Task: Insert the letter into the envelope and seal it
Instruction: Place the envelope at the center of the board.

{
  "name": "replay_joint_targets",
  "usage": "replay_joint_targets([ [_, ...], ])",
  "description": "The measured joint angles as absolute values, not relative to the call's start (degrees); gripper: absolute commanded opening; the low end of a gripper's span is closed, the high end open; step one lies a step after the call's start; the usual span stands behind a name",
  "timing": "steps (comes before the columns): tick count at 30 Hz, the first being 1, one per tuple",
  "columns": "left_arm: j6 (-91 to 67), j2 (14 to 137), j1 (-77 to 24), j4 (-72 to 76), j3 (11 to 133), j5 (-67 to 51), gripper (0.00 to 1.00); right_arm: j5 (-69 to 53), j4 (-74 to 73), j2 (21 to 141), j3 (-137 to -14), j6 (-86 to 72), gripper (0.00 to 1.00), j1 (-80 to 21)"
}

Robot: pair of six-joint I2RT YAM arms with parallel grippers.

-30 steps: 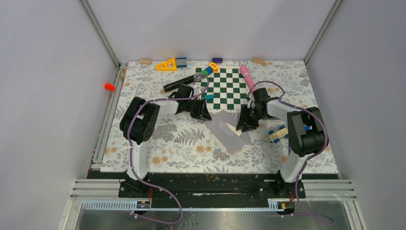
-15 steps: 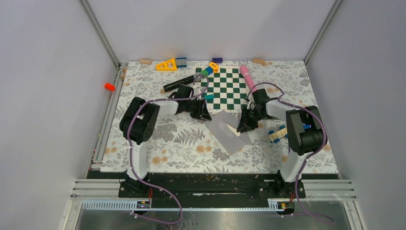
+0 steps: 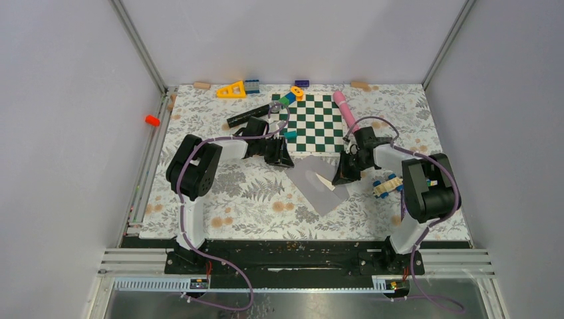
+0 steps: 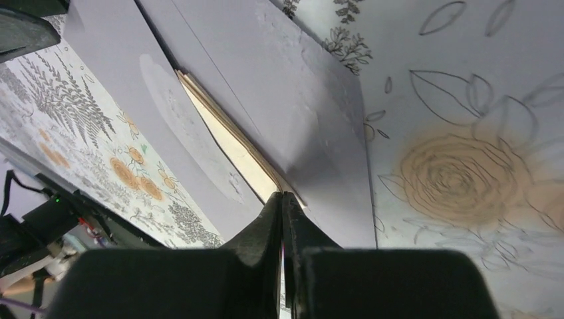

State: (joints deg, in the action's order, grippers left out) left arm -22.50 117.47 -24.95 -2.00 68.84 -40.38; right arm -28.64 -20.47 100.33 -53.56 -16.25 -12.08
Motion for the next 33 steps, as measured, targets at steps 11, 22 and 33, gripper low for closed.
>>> replay_joint_targets([
  [11, -25.1, 117.1, -25.6, -1.3, 67.3, -42.0, 0.33, -20.6, -14.4, 94.4, -50.7, -19.9, 0.0, -11.8],
  [22, -25.9, 117.1, -26.7, -1.5, 67.0, -42.9, 0.33, -19.2, -14.0, 95.4, -50.0, -20.7, 0.0, -11.8],
  [33, -21.6, 115.1, -25.8, -5.8, 67.5, -40.0, 0.35, -19.7, -17.7, 96.8, -54.3, -16.7, 0.18, -11.8],
])
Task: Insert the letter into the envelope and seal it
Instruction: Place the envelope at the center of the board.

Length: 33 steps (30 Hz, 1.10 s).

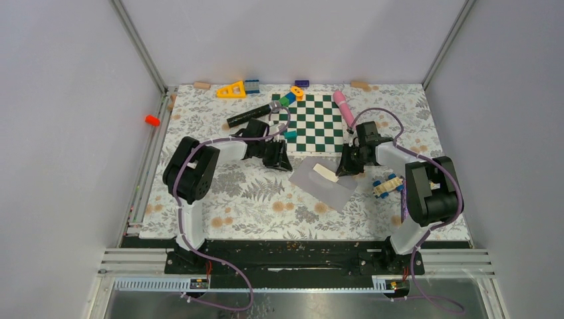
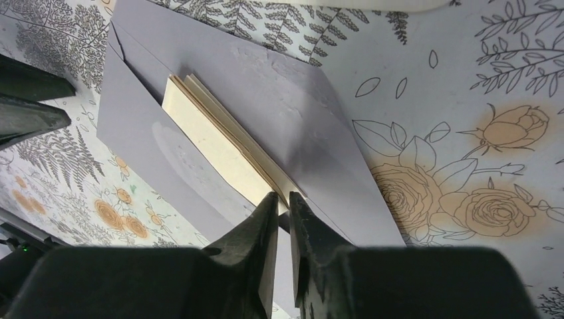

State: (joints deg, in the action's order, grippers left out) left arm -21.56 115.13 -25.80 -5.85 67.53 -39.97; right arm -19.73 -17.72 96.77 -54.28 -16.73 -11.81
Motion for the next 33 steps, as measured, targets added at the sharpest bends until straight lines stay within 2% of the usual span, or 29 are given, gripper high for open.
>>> replay_joint_targets([
  [2, -20.1, 114.3, -25.4, -7.2, 67.6, -38.9, 0.35, -19.7, -17.8, 96.8, -54.5, -16.0, 0.13, -11.8],
  [8, -16.6, 111.4, -25.3, -9.2, 67.8, -39.5, 0.35, -19.8, -18.3, 96.8, -54.6, -14.8, 0.11, -11.8],
  [11, -14.2, 109.4, -26.6, -10.5, 67.8, -40.6, 0.35, -19.7, -18.6, 96.8, -54.6, -14.5, 0.16, -11.8],
  [15, -10.0, 108.2, -31.0, -12.9, 67.8, -42.7, 0.35, -19.0, -19.1, 96.8, -54.6, -13.7, 0.33, -11.8],
  [18, -7.5, 108.2, -33.9, -15.5, 67.8, -43.3, 0.35, -17.6, -20.1, 96.7, -55.3, -12.6, 0.39, -11.8],
  [27, -3.8, 109.8, -39.1, -20.0, 67.8, -43.5, 0.35, -16.1, -21.3, 94.5, -61.2, -10.3, 0.4, -11.8],
  [33, -5.2, 113.1, -40.2, -20.1, 68.0, -43.3, 0.36, -18.9, -20.4, 100.5, -68.1, -11.0, 0.4, -12.3],
])
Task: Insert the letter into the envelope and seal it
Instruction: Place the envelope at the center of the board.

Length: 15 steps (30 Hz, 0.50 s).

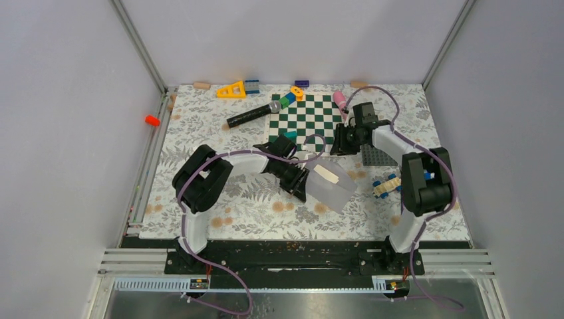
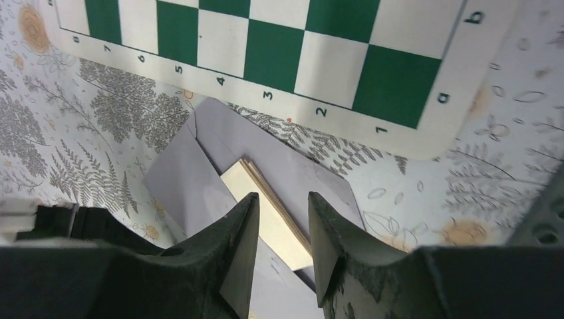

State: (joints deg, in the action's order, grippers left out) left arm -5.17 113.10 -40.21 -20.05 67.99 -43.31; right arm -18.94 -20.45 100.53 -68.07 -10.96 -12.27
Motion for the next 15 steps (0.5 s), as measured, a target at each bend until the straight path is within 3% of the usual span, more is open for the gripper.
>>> replay_joint_targets([
  [4, -6.5, 113.4, -40.3, -19.5, 68.8, -42.0, 0.36, -20.8, -20.4, 106.4, -70.2, -11.9, 0.4, -12.7],
  [15, -9.1, 114.2, -40.4, -18.3, 70.7, -38.3, 0.36, -24.4, -21.5, 113.2, -73.0, -14.6, 0.26, -14.4],
])
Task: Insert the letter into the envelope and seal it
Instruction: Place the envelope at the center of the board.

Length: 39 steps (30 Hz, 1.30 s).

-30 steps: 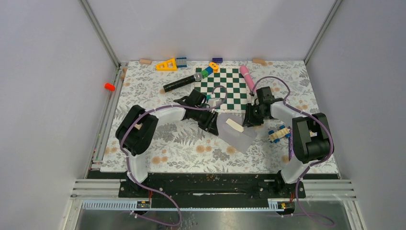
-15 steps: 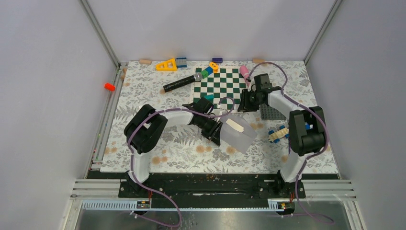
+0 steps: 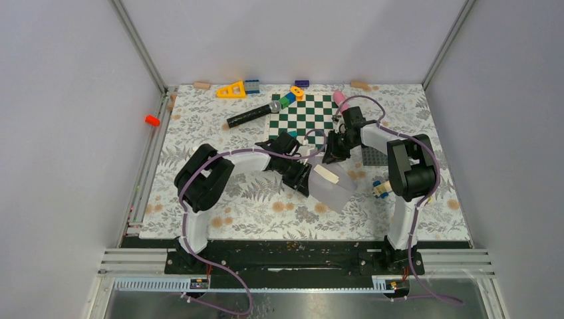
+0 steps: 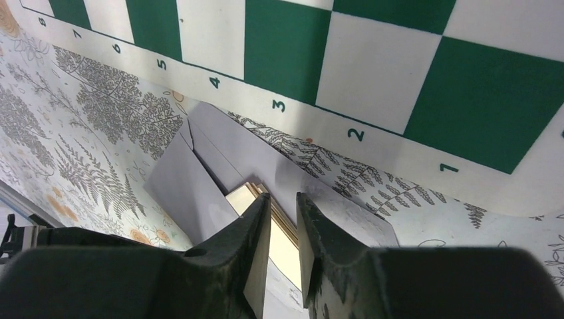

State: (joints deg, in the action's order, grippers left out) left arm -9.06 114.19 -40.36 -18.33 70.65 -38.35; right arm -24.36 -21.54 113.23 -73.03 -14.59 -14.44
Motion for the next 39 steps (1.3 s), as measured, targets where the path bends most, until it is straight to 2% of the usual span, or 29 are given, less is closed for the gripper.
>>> replay_joint_targets([
  [5, -9.1, 114.2, -40.4, -18.2, 70.9, -37.4, 0.36, -25.0, -22.2, 113.5, -73.1, -14.5, 0.22, -14.4],
  [39, -11.2, 114.5, -40.4, -17.9, 71.6, -35.9, 0.38, -28.4, -25.0, 112.4, -70.0, -11.8, 0.2, -15.0],
])
